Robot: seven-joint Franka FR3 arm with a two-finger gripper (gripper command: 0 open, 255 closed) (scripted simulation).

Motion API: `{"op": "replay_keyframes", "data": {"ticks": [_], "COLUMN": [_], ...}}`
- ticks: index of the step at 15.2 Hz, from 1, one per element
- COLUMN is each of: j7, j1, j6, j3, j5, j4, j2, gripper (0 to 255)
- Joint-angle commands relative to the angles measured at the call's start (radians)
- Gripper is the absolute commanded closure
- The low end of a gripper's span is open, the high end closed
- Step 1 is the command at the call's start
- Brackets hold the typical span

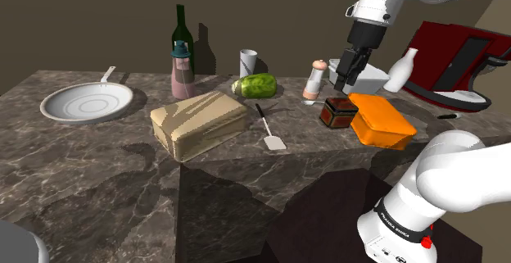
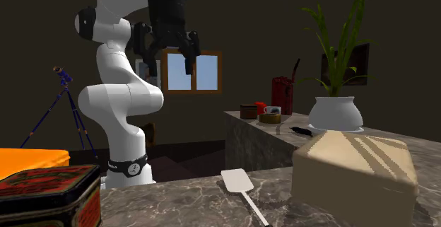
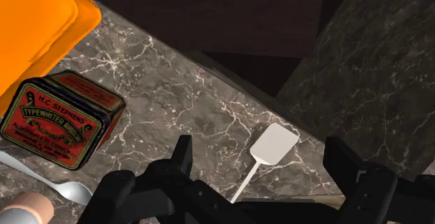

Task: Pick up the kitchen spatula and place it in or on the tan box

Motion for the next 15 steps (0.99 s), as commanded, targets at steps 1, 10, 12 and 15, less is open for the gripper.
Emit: {"op": "replay_keyframes", "data": {"ticks": [1,10,12,15], "j7": [0.0,0.276,0.34,0.44], "j1": [0.0,-0.047,-0.062,-0.088], "j6": [0.0,0.347,0.421,0.526], "j3": [0.0,0.156,0.188,0.234], "j5": [0.0,0.051,0.049,0.034], "j4": [0.0,-0.067,-0.063,-0.044], "j2": [0.0,0.223,0.291,0.401], "gripper": [0,0,0,0]}}
